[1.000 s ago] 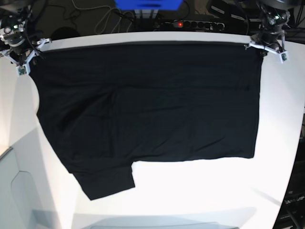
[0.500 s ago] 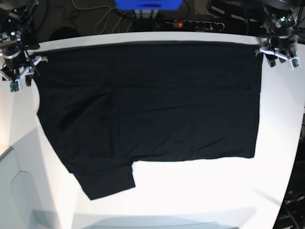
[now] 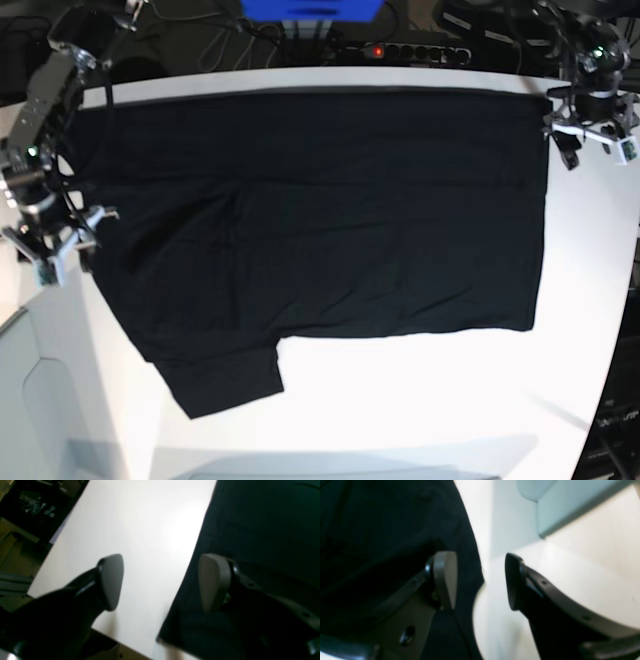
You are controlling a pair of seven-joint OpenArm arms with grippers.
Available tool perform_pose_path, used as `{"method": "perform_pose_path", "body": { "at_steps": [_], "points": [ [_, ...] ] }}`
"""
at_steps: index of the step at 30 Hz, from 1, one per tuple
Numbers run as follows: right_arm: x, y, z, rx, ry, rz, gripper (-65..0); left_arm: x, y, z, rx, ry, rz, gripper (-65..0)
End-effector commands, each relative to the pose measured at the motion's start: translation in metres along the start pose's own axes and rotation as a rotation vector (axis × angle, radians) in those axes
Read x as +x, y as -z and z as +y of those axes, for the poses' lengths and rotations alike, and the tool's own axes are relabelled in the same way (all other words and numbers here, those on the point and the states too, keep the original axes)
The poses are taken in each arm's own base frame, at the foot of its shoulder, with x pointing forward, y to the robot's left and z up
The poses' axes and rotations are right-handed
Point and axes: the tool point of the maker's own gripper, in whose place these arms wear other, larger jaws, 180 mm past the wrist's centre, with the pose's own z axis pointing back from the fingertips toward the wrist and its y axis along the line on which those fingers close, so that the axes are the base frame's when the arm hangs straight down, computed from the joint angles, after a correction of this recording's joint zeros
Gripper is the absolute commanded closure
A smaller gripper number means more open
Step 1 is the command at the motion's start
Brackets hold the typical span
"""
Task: Fold the T-shirt properly
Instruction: 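Release the shirt edge and raise both grippers, then move both grippers down to the shirt's side edges midway along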
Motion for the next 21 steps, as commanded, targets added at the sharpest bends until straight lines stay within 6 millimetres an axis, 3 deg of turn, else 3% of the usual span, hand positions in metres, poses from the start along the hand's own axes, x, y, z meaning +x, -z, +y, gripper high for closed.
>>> {"method": "perform_pose_path", "body": {
  "at_steps": [1, 5, 11, 21],
  "points": [
    [0.02, 0.003, -0.005, 0.001, -0.013, -0.053, -31.8, 0.027, 0.001, 0.0, 0.001, 0.005, -0.085, -45.5],
    [0.032, 0.037, 0.002, 0.06, 0.022, -0.043, -31.8, 0.065, 0.008, 0.005, 0.027, -0.053, -0.193, -45.5],
    [0.046, 0.091, -0.003, 0.13, 0.158, -0.041, -31.8, 0.11, 0.031, -0.008, -0.014, -0.142, -0.299, -45.5],
    [0.06, 0.166, -0.014, 0.224, 0.437, -0.124, -31.8, 0.137, 0.12, -0.05, -0.174, -0.212, -0.208, -45.6]
  ]
}}
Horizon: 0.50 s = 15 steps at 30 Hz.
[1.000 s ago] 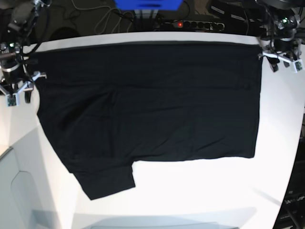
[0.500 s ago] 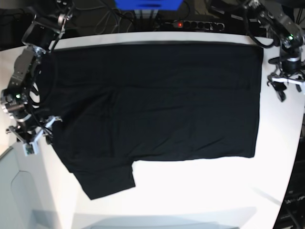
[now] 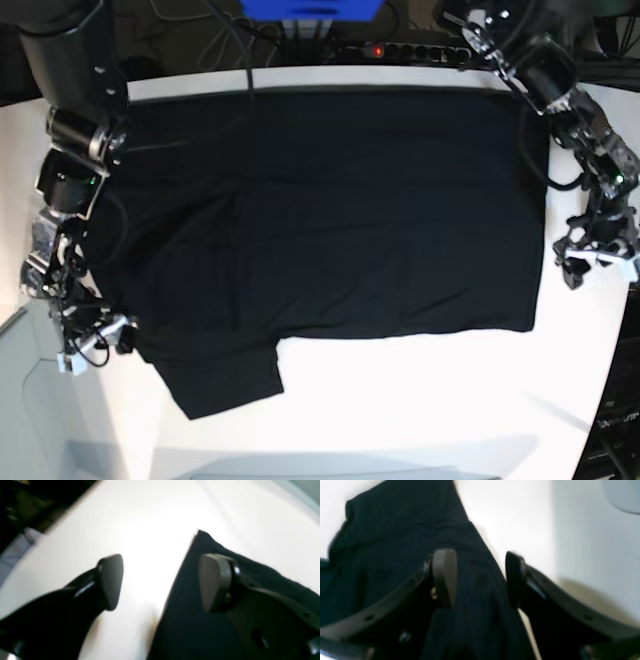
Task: Fold the T-shirt properly
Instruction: 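Move both grippers down to the shirt's side edges midway along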
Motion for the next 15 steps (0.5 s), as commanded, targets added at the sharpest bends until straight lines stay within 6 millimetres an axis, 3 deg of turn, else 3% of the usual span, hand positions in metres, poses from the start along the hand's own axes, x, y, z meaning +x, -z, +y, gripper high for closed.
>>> {"method": "perform_pose_path", "body": {
  "at_steps": [1, 4, 7, 11, 15],
  "points": [
    [0.034, -0.001, -0.007, -0.002, 0.014, -0.096, -31.8, 0.031, 0.005, -0.005, -0.02, 0.004, -0.073, -45.7],
    [0.031, 0.009, -0.016, -0.037, 0.067, -0.136, -31.8, 0.039, 0.025, -0.014, -0.048, 0.0, -0.066, -45.7],
    [0.019, 0.017, -0.018, -0.081, 0.011, -0.139, -31.9, 0.042, 0.044, -0.028, -0.082, 0.023, -0.079, -45.5],
    [-0.006, 0.024, -0.013, -0.103, -0.077, -0.12, -31.9, 0.03, 0.065, -0.041, -0.115, 0.054, -0.054, -45.5],
    [-0.023, 0.026, -0.022, -0.167, -0.09, -0.088, -31.9, 0.016, 0.083, -0.043, -0.119, 0.025, -0.036, -45.5]
  ]
}}
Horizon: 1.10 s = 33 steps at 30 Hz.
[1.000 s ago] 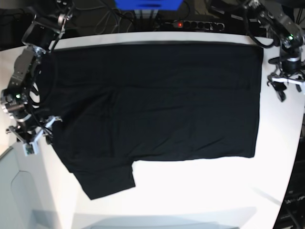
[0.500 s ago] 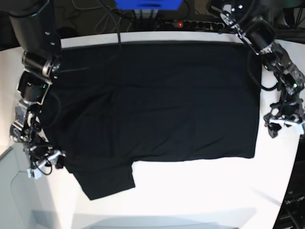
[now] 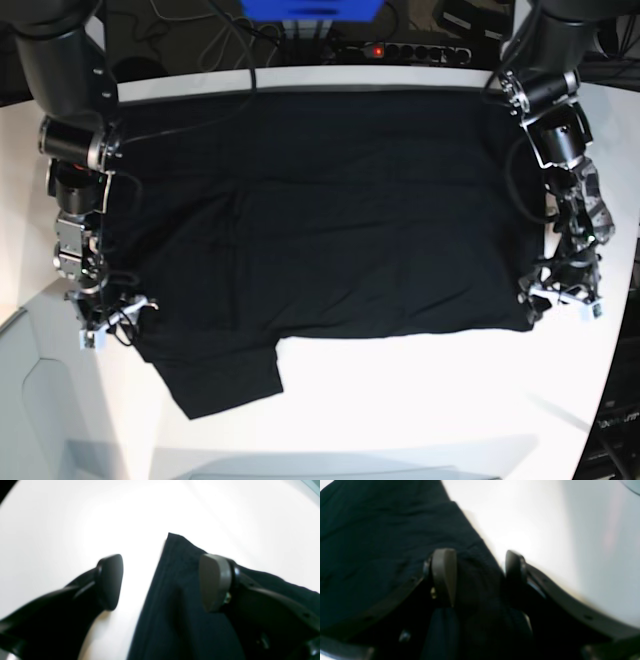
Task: Fold the T-shirt properly
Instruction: 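Move both grippers down to the shirt's side edges midway along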
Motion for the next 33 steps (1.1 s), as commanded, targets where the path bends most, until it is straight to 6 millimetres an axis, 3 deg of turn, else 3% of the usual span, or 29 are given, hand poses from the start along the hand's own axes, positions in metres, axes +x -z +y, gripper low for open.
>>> {"method": "perform_pose_path", "body": {
  "at_steps": [1, 9, 16, 23, 27, 30, 33],
  "points": [
    [0.019, 0.001, -0.012, -0.035, -0.006, -0.027, -31.9, 0.031, 0.003, -0.002, -0.01, 0.007, -0.072, -45.5],
    [0.0, 0.004, 0.004, -0.008, -0.006, 0.016, -30.8, 0.007, 0.024, -0.01, -0.021, 0.006, -0.004, -45.5],
    [-0.012, 0.004, 0.016, 0.011, -0.003, 0.035, -17.3, -0.004, 0.026, 0.002, 0.043, 0.0, 0.028, -45.7],
    [-0.012, 0.005, 0.017, 0.012, -0.002, 0.035, -12.8, -0.008, 0.027, 0.0, 0.046, 0.004, 0.039, -45.5],
    [-0.012, 0.005, 0.017, 0.012, -0.002, 0.035, -8.8, -0.035, 0.031, -0.016, 0.014, 0.101, 0.12, -45.2],
    [-0.013, 0.005, 0.017, 0.012, -0.004, 0.037, -6.5, -0.052, 0.032, -0.018, 0.009, 0.118, 0.168, -40.7],
    [-0.013, 0.005, 0.017, 0.012, -0.004, 0.037, -5.9, -0.054, 0.032, -0.016, 0.013, 0.112, 0.173, -29.9]
  ]
}}
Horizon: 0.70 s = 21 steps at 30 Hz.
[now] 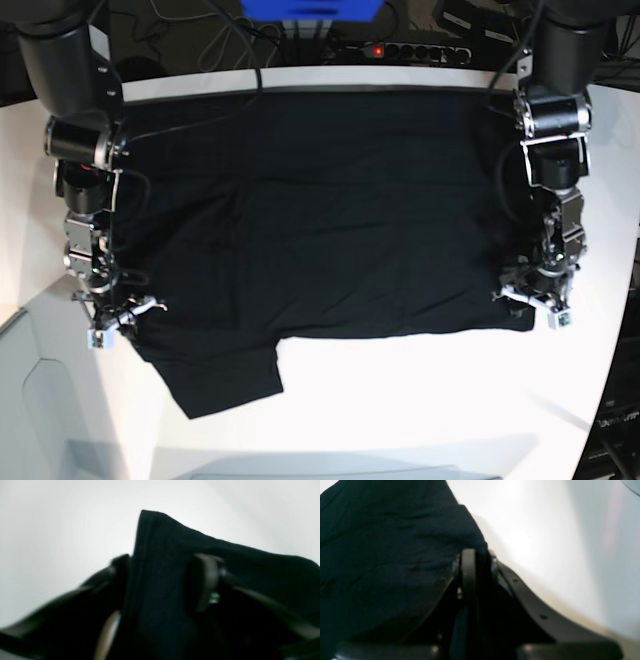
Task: Fold the T-shirt properly
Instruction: 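Move both grippers down to the shirt's side edges midway along, then grasp the side edges and pull the shirt toward the robot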
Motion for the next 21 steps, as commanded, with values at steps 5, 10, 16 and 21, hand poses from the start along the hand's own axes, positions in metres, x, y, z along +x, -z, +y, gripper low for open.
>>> {"method": "perform_pose_path", "body": {
  "at_steps": [5, 10, 16, 21],
  "points": [
    [-0.004, 0.001, 0.0, 0.001, -0.014, 0.048, -5.4, -0.008, -0.001, 0.0, -0.005, 0.003, 0.054, -6.9],
    [-0.007, -0.001, -0.002, -0.002, -0.008, 0.041, 0.0, -0.007, -0.001, 0.0, -0.005, 0.003, 0.051, -0.7],
    [0.02, -0.011, -0.004, -0.008, -0.073, -0.06, 0.0, 0.012, -0.008, -0.006, -0.022, -0.03, -0.011, 0.0],
    [0.04, -0.03, -0.001, -0.008, -0.143, -0.156, 0.0, 0.039, -0.039, -0.001, -0.019, -0.056, -0.095, 0.0]
  ]
}}
